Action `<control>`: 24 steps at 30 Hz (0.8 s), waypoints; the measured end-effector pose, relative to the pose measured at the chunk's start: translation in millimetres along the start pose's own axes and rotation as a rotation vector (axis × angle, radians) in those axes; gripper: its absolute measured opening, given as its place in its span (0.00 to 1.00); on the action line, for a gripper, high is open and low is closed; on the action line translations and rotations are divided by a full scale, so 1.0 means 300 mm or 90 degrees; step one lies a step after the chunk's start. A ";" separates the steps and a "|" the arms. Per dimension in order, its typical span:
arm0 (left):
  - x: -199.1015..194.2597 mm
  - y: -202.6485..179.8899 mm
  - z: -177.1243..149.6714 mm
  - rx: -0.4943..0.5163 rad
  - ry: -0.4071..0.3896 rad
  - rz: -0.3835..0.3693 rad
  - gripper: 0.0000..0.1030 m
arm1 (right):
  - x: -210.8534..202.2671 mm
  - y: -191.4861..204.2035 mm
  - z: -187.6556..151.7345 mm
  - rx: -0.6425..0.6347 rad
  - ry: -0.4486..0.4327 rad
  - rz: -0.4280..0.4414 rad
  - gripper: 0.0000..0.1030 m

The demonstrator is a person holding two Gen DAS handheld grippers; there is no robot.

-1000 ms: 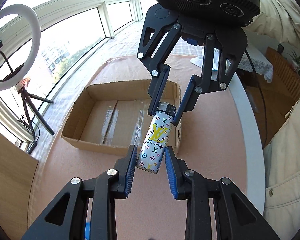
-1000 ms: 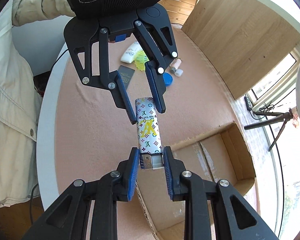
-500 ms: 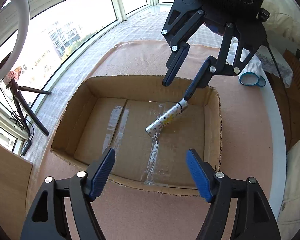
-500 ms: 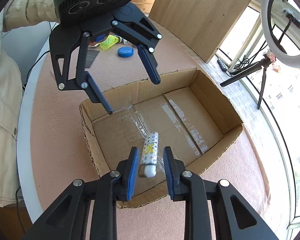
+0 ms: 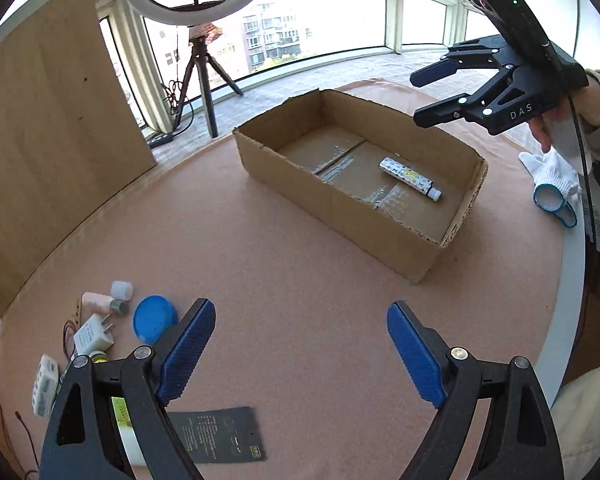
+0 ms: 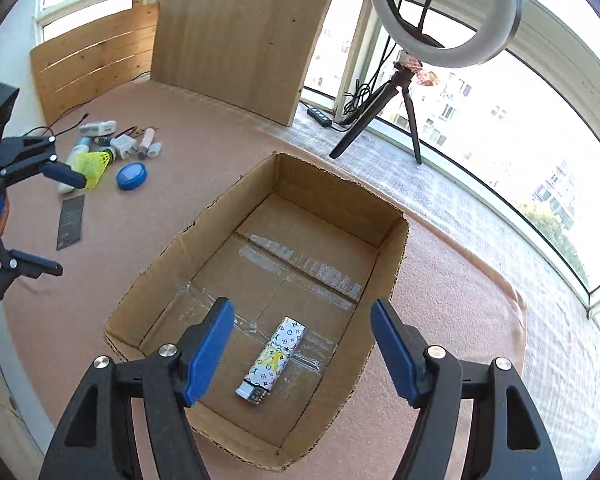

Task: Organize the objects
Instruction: 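Move the right tool back and close it on the white AQUA bottle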

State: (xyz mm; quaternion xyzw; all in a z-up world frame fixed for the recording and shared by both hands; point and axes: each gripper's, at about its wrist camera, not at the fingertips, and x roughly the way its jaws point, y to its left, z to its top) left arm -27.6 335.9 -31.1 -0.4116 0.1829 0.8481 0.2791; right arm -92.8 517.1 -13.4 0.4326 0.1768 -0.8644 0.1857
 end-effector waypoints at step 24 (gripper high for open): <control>-0.471 0.708 -0.776 -0.318 -0.025 0.153 0.92 | 0.363 1.173 0.245 -0.200 0.078 0.099 0.67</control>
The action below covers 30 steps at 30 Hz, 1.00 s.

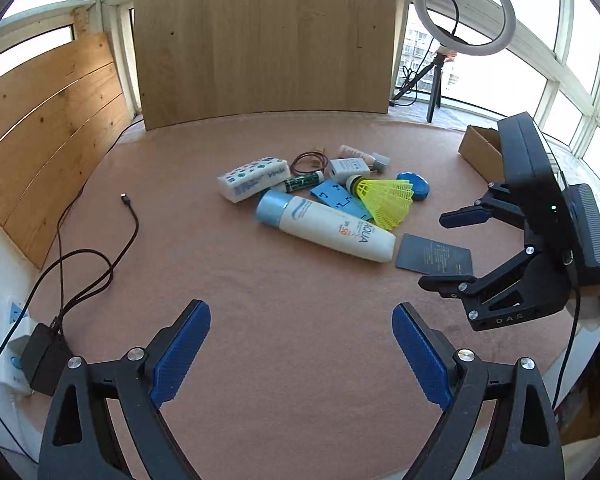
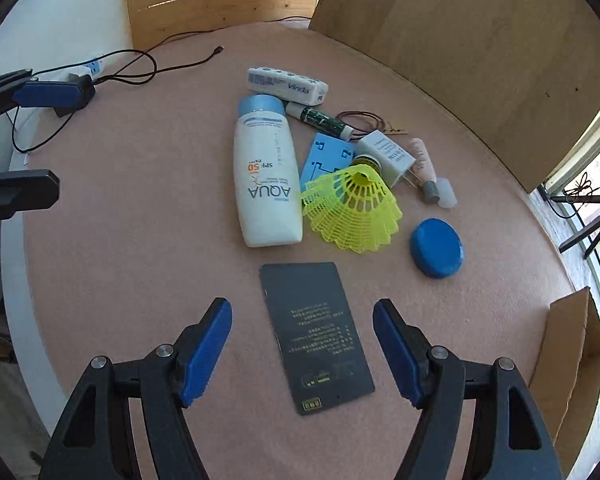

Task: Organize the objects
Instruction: 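Move the right tool back and close it on the white AQUA bottle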

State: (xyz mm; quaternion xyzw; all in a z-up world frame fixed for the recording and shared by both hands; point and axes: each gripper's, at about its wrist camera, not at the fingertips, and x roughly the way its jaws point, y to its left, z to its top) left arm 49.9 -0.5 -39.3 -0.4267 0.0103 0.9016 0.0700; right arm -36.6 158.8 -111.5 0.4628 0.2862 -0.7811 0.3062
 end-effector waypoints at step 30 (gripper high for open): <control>0.067 0.090 -0.222 0.254 -0.005 -0.197 0.94 | -0.092 0.291 -0.157 -0.372 -0.025 0.221 0.41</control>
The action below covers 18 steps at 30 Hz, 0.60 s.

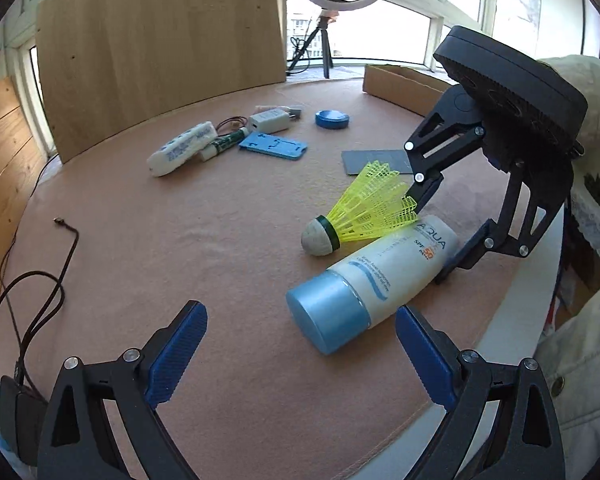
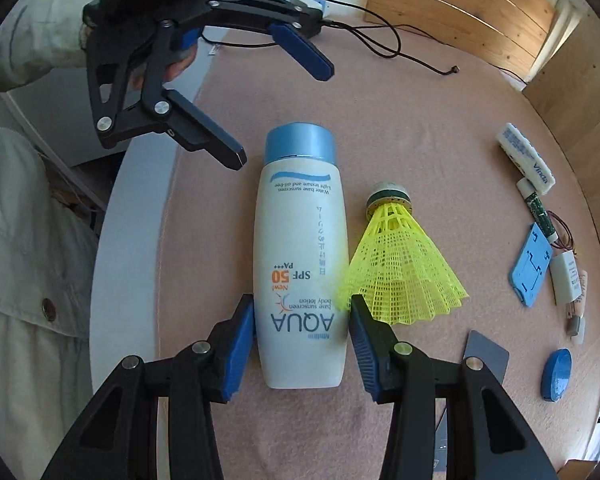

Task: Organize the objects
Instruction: 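Move the right tool back and close it on the white AQUA bottle, then lift the AQUA bottle with the right gripper and release it into the box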

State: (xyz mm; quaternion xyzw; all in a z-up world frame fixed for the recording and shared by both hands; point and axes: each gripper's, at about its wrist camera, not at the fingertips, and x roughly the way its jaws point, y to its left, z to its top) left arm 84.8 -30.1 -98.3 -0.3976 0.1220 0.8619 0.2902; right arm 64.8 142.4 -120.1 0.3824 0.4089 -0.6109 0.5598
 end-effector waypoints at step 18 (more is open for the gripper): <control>0.121 -0.084 0.024 0.081 0.047 -0.131 0.67 | -0.043 -0.029 -0.101 0.110 -0.034 0.024 0.38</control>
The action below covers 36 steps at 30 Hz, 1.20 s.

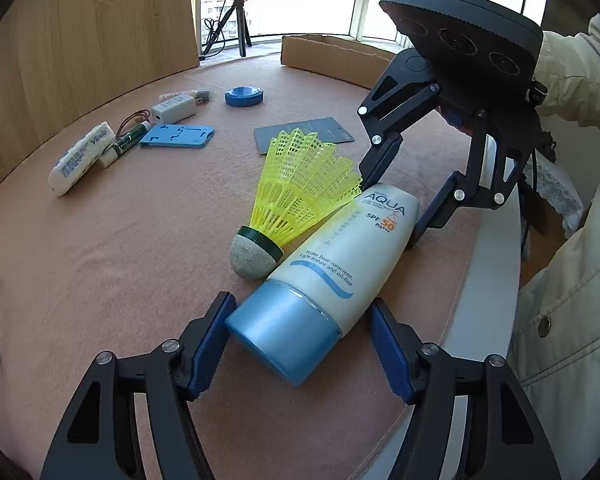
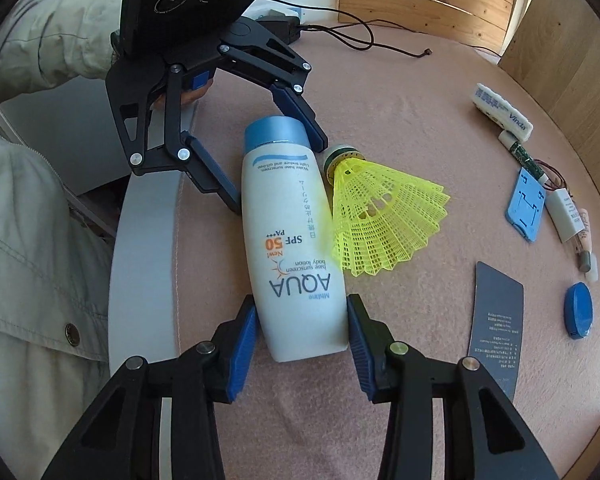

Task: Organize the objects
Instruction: 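Lift the AQUA bottle with the right gripper and release it into the box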

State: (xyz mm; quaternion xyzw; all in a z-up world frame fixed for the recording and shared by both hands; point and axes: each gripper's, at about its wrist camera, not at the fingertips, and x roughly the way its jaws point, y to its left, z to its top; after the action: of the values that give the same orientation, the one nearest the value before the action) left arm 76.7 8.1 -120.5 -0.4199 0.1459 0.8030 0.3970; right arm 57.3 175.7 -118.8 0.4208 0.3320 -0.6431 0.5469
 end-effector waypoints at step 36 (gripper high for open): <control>-0.077 -0.147 0.146 0.050 0.015 0.005 0.52 | -0.174 0.055 0.001 -0.051 -0.002 -0.018 0.21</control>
State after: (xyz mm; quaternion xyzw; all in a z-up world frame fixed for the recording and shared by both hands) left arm 93.6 49.4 -71.4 -0.4125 0.1837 0.7933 0.4084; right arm 75.9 194.6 -70.7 0.3926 0.3628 -0.6375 0.5549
